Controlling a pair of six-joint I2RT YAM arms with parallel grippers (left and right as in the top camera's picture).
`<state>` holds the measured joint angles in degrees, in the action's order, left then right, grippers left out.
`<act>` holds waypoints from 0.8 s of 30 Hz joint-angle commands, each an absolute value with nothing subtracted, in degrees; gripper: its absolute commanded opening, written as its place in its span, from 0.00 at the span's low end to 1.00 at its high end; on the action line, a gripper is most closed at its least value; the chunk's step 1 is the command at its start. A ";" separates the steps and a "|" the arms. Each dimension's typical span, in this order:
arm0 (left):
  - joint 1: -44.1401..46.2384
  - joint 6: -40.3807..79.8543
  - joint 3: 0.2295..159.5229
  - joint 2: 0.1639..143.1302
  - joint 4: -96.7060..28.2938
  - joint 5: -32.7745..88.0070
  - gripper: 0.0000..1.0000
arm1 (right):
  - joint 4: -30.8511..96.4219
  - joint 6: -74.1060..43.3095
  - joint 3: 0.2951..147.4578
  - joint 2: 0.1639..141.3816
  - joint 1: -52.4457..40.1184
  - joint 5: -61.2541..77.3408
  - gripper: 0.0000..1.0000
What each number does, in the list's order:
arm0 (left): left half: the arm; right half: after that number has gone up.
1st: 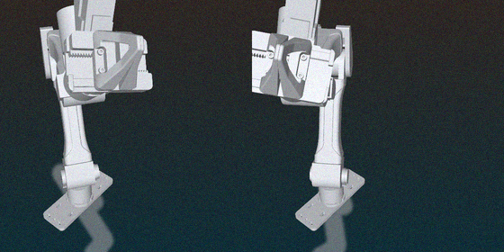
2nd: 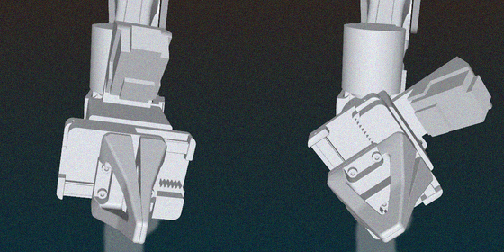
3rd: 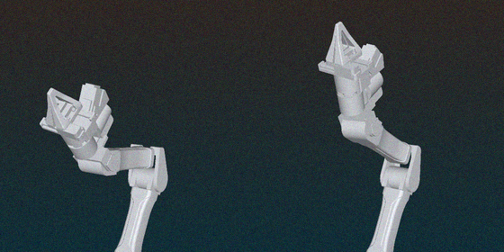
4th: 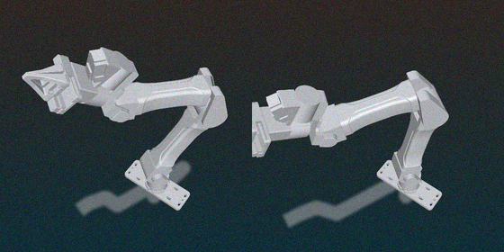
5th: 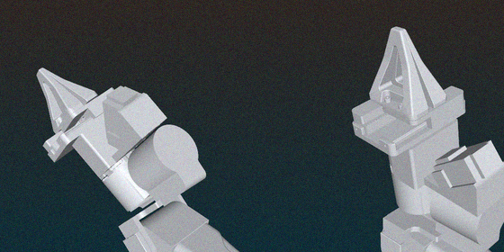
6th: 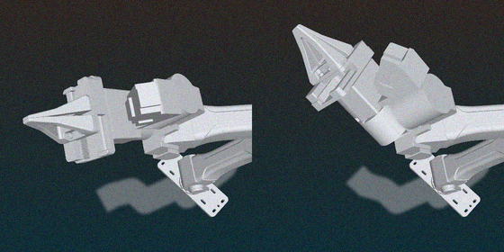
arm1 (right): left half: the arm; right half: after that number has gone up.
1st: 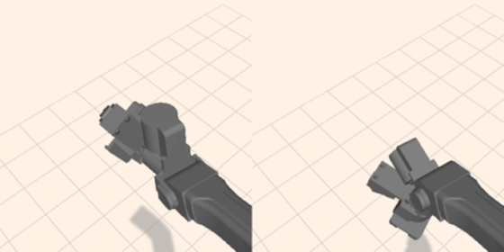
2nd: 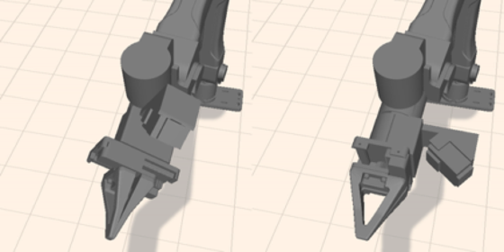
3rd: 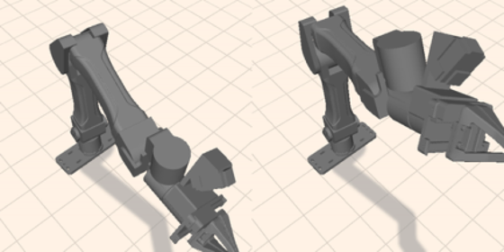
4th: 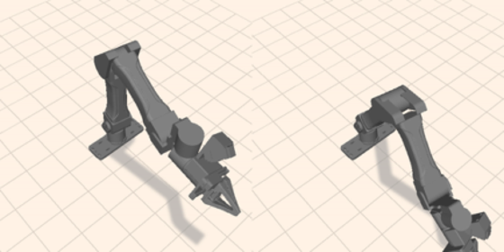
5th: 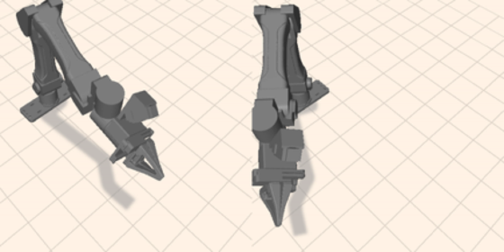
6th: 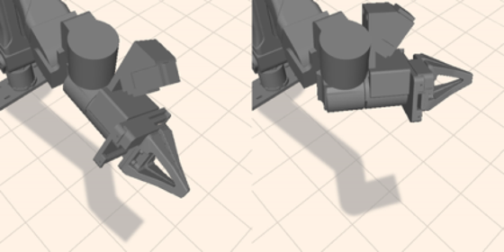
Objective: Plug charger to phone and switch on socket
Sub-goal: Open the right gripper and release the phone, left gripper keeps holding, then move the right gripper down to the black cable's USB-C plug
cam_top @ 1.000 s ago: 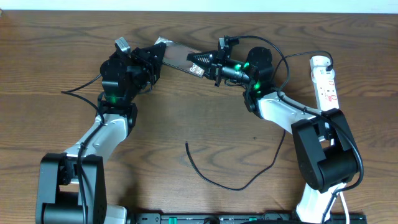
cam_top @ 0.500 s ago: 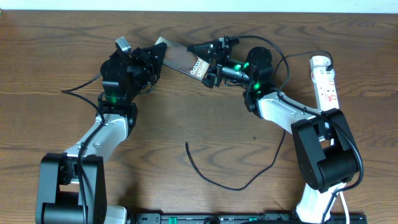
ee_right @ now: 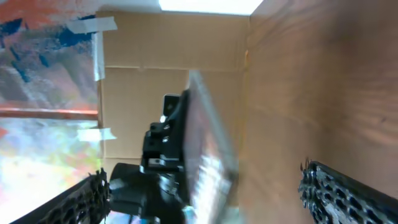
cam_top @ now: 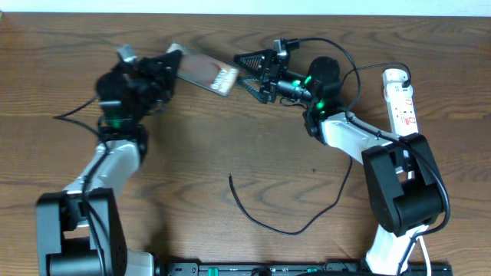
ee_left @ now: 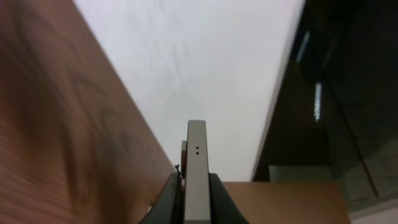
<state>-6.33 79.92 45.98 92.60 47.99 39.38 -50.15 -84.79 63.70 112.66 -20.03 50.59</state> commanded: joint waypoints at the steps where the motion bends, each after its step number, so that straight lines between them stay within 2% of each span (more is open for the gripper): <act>1: -12.29 83.50 46.17 92.16 50.81 50.92 0.07 | -48.36 -76.40 65.34 112.20 -17.54 52.75 0.99; 4: -16.75 86.28 46.17 92.16 52.75 56.66 0.07 | -43.05 -70.15 68.10 112.20 -16.32 55.75 0.99; 7: -20.16 87.61 46.17 92.16 53.52 61.67 0.07 | -30.92 -61.49 73.36 112.20 -15.88 59.31 0.99; 12: -23.83 87.48 46.17 92.16 53.52 68.42 0.07 | 3.42 -38.85 84.82 112.20 -17.26 57.63 0.99; 15: -25.19 85.47 46.17 92.16 53.49 70.76 0.07 | 27.07 -25.34 90.52 112.20 -19.57 45.45 0.99; 18: -26.41 83.37 46.17 92.16 53.49 72.82 0.07 | 43.16 -18.92 93.08 112.20 -23.92 26.94 0.99; 24: -27.29 82.30 46.17 92.16 53.49 73.52 0.07 | 55.77 -17.12 92.84 112.55 -32.60 11.79 0.99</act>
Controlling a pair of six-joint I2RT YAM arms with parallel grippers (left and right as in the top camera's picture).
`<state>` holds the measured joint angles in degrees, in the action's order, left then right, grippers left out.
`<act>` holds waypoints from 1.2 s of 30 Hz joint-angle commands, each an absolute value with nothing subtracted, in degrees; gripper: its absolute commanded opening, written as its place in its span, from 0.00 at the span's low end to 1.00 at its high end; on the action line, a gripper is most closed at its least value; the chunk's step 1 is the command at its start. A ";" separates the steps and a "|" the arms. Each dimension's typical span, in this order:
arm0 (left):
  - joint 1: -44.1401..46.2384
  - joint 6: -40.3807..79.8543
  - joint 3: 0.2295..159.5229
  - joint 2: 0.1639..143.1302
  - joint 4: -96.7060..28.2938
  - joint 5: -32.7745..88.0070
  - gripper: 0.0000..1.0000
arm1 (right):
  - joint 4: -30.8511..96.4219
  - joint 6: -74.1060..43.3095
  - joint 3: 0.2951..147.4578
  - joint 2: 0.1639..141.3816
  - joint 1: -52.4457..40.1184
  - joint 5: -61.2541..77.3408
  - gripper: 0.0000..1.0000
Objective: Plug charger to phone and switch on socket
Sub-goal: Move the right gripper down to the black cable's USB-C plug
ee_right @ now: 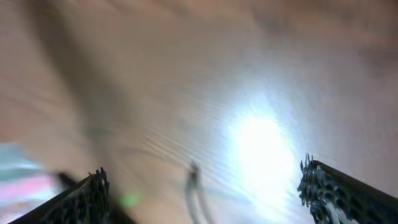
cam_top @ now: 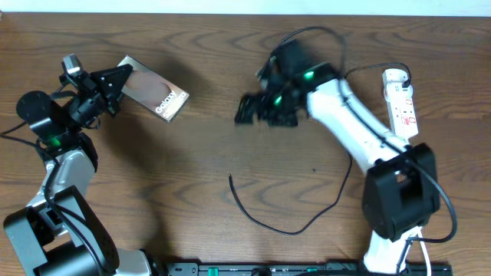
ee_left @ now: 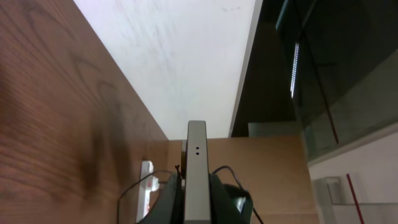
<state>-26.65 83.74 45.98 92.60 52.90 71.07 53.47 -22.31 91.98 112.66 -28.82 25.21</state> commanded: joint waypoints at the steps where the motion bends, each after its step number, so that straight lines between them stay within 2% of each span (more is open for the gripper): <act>1: -27.51 81.91 46.17 92.16 53.49 73.54 0.07 | 57.10 -17.23 92.77 112.62 -34.28 9.45 0.99; 9: -32.32 81.45 46.17 92.16 53.47 74.19 0.07 | 59.20 -20.78 90.21 112.64 -44.36 4.38 0.99; 21: -40.34 81.45 46.17 92.16 53.45 77.73 0.07 | 53.84 -23.83 82.32 112.64 -51.11 4.38 0.99; 25: -40.34 81.43 46.17 92.16 53.45 77.84 0.07 | 51.11 -25.39 79.75 112.64 -53.06 4.10 0.91; 27: -40.34 81.43 46.17 92.16 53.45 77.82 0.07 | 51.18 -27.18 79.20 112.66 -53.98 2.26 0.81; 30: -40.34 81.43 46.17 92.16 53.45 77.84 0.07 | 51.18 -27.86 79.05 113.19 -55.33 1.08 0.78; 36: -40.34 80.36 46.17 92.16 52.95 78.06 0.07 | 51.48 -29.26 79.05 113.60 -55.75 -0.12 0.63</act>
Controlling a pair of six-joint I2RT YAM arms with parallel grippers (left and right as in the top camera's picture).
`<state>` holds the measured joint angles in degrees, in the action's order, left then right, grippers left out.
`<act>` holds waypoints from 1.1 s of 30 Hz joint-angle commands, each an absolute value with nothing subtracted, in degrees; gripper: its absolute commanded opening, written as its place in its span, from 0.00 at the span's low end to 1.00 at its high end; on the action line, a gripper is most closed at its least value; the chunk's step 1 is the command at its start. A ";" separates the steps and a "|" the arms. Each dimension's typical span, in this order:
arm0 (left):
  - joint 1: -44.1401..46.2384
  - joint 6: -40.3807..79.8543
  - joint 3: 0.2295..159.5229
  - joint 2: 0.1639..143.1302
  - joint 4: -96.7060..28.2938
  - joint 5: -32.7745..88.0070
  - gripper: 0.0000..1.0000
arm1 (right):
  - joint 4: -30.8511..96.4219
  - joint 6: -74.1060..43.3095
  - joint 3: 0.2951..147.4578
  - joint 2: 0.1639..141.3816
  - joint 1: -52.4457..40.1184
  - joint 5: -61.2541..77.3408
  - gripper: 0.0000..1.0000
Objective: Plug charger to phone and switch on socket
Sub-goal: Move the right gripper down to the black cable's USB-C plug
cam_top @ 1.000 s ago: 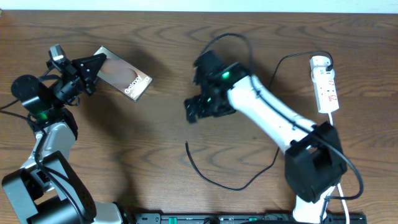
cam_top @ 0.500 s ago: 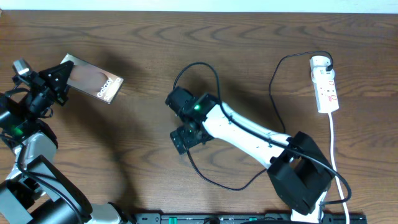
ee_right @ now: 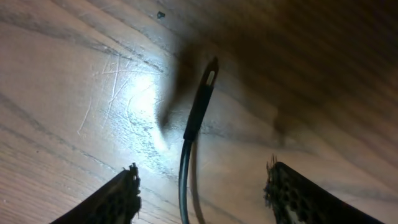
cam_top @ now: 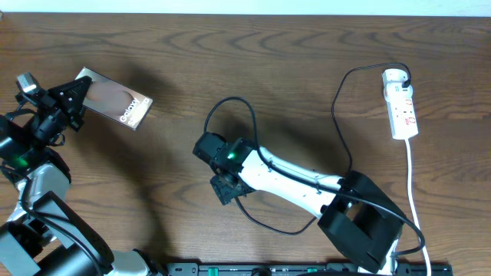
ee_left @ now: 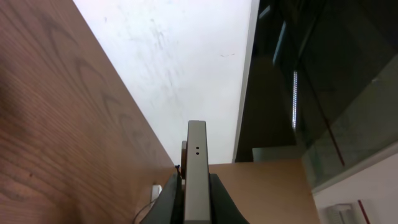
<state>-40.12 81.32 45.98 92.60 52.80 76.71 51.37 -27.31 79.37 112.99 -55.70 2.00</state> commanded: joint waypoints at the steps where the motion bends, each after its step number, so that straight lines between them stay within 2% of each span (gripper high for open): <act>1: -40.34 80.36 46.17 92.16 52.88 78.06 0.07 | 51.62 -29.85 79.05 113.69 -55.70 -0.49 0.61; 33: -40.34 77.97 46.17 92.16 52.84 79.07 0.07 | 55.48 -33.82 83.96 119.81 -51.96 -0.12 0.57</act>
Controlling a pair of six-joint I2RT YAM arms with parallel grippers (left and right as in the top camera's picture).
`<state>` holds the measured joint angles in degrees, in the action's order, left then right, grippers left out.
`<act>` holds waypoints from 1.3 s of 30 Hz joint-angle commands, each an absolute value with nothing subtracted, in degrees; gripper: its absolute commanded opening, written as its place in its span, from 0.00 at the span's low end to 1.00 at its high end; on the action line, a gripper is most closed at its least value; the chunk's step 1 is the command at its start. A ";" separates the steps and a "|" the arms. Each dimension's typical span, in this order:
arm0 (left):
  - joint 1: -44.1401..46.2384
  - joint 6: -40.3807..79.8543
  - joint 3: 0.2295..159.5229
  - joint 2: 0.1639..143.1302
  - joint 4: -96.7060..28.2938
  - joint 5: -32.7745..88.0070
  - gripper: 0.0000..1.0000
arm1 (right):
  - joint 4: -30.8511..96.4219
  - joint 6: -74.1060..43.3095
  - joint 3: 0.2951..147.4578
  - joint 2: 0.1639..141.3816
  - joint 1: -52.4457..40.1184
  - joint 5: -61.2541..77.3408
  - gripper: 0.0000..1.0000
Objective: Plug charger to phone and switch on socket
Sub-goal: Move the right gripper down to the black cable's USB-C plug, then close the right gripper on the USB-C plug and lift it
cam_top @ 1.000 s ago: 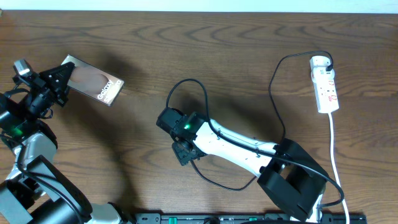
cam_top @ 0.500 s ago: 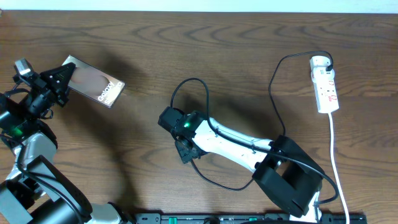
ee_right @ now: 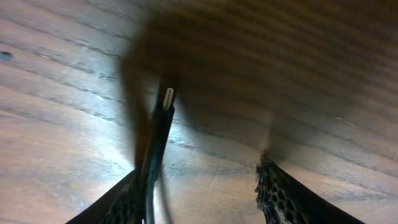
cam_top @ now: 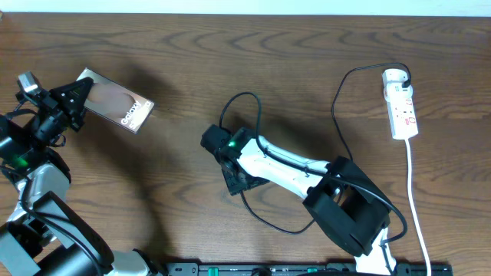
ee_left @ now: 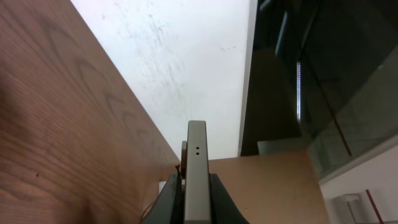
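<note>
The phone (cam_top: 119, 103), its back showing a Galaxy label, hangs above the table's far left with my left gripper (cam_top: 77, 98) shut on one end. In the left wrist view the phone (ee_left: 196, 162) shows edge-on, pinched by the left gripper (ee_left: 196, 202). My right gripper (cam_top: 238, 178) stands open low over mid-table at the black charger cable's free end. The metal plug tip (ee_right: 167, 97) points away from the right gripper (ee_right: 199, 199), and the cable runs along its left finger (ee_right: 121, 202).
A white power strip (cam_top: 400, 103) lies at the right edge, and the black cable (cam_top: 334, 111) runs from it, curving across the wooden table (cam_top: 230, 54) and looping over the right arm. A black rail runs along the front edge.
The right gripper has come closer to the table. The plug, then midway between the open fingers, now lies beside the left finger. The left gripper and phone have barely moved.
First both grippers were at the back middle, the left holding the phone and the right open by its end. Then the phone was farther left and the right gripper at mid-table. Later the right gripper hung open over the cable's free end, and now sits lower.
</note>
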<state>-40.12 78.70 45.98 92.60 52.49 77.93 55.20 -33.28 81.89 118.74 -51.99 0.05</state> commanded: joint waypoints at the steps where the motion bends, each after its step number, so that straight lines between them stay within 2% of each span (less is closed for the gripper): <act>1: -40.34 77.82 46.17 92.16 52.84 79.07 0.07 | 55.46 -33.82 84.18 119.81 -51.94 -0.47 0.57; 7: -40.34 76.88 46.17 92.16 52.84 79.07 0.07 | 55.24 -34.28 84.62 119.92 -51.94 -1.10 0.56; 12: -40.34 76.90 46.17 92.16 52.84 79.07 0.07 | 55.24 -34.30 84.64 119.92 -51.94 -1.32 0.40; 16: -40.34 76.90 46.17 92.16 52.84 79.09 0.07 | 55.24 -34.54 84.64 119.92 -51.94 -1.39 0.20; 22: -40.34 76.90 46.17 92.16 52.84 79.09 0.07 | 55.27 -34.68 84.64 119.92 -51.94 -1.37 0.02; 29: -40.34 76.90 46.17 92.16 52.84 79.09 0.07 | 55.40 -31.48 85.89 119.90 -51.72 0.84 0.01; 39: -40.34 76.88 46.17 92.16 52.84 79.15 0.07 | 61.23 -0.45 89.19 119.90 -47.18 31.79 0.01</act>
